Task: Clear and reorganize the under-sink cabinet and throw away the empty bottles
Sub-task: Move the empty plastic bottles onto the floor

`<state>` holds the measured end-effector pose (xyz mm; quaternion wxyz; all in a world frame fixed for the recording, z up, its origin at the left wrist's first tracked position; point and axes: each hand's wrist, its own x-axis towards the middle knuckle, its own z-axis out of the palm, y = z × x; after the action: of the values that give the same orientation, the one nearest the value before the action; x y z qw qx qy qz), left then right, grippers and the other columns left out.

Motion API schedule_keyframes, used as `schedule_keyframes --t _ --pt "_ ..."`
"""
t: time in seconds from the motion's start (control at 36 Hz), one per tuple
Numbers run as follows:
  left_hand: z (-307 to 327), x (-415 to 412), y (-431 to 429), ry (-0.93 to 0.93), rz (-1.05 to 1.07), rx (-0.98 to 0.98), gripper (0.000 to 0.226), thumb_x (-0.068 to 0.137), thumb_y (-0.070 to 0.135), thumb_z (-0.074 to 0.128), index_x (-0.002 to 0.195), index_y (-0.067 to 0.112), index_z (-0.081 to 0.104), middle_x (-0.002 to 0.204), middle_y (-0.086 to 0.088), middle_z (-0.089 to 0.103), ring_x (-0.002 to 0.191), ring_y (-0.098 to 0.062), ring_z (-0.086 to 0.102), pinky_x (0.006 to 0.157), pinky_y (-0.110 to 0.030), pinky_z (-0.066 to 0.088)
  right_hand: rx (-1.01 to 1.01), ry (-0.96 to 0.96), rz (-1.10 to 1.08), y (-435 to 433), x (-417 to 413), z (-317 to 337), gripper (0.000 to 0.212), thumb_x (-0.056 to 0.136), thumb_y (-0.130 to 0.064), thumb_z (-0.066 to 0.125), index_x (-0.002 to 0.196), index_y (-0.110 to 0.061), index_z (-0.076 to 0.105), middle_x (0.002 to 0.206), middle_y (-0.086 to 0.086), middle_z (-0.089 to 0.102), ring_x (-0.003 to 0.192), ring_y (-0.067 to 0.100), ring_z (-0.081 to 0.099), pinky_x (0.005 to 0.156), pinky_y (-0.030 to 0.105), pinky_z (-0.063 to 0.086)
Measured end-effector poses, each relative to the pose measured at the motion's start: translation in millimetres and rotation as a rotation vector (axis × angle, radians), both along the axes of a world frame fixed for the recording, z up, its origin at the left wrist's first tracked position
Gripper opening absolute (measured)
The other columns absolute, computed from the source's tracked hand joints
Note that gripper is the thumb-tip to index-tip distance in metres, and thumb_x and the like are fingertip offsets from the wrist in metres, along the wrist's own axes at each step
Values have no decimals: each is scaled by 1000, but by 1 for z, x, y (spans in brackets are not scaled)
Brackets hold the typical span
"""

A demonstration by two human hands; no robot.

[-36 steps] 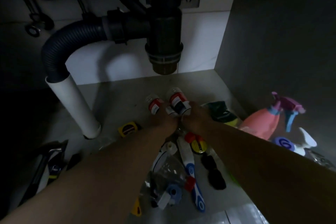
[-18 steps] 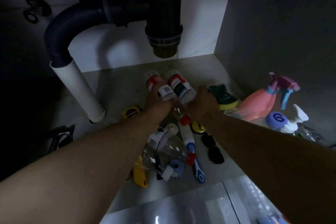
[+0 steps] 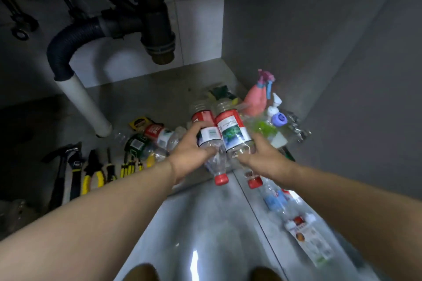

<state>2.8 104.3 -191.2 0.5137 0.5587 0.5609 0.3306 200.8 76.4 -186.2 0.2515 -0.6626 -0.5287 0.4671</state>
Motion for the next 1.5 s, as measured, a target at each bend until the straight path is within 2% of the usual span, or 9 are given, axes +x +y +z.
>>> schedule_keyframes --t 0.11,0.28,0.36,0.53,0.72,0.97,1.17,1.39,1.5 --pt "1 32 -46 -34 -108 -57 55 84 -1 73 128 26 55 111 -1 67 90 -8 66 79 -18 58 -66 51 -70 -55 38 1 42 84 -14 66 121 -26 50 90 0 64 66 8 63 51 20 51" --pt "-5 59 -84 -87 -116 -214 55 86 1 74 128 32 54 120 -6 65 109 -28 67 95 -53 57 -127 -16 -111 -103 70 -10 43 73 -23 65 115 -29 57 92 -1 65 77 12 64 63 26 50" --pt "-14 64 -92 -97 -112 -256 54 86 3 76 128 32 55 121 -7 64 108 -25 66 93 -52 58 -181 -43 -124 -119 81 -27 40 72 -20 67 109 -32 56 97 2 65 85 18 65 71 33 55" --pt "-25 65 -90 -103 -116 -309 54 87 6 75 126 37 54 119 -3 61 106 -22 65 90 -46 60 -154 -51 -202 -127 85 -56 42 78 -8 70 108 -33 56 90 -6 60 72 6 63 53 21 48" --pt "-32 69 -80 -158 -22 -382 52 88 5 74 124 37 54 112 -2 61 96 -18 66 58 -26 60 -43 -239 -144 -96 76 -56 57 81 -14 73 129 -29 47 115 6 48 90 16 57 66 23 46" --pt "-44 66 -65 -189 33 -416 54 86 4 76 121 40 55 104 6 64 93 -16 66 82 -50 62 -110 -298 66 -41 64 -60 92 68 -19 81 146 -32 34 126 12 48 111 30 59 96 47 54" --pt "-50 62 -53 -211 74 -347 50 87 6 76 113 44 55 109 5 64 103 -19 67 89 -48 61 -132 -274 147 -9 52 -67 75 72 -26 79 138 -23 42 128 17 55 127 34 50 104 48 47" --pt "-49 59 -57 -241 77 -318 54 85 3 77 121 38 56 106 6 65 100 -19 69 85 -45 62 -92 -201 37 -9 36 -68 81 69 -32 77 141 -35 39 126 14 45 115 33 57 102 48 49" --pt "-48 58 -67 -185 52 -224 54 84 2 77 118 39 58 105 10 67 94 -8 69 82 -36 63 -43 -106 -35 -38 37 -68 87 49 -48 69 130 -32 42 120 12 54 106 28 63 91 48 56"
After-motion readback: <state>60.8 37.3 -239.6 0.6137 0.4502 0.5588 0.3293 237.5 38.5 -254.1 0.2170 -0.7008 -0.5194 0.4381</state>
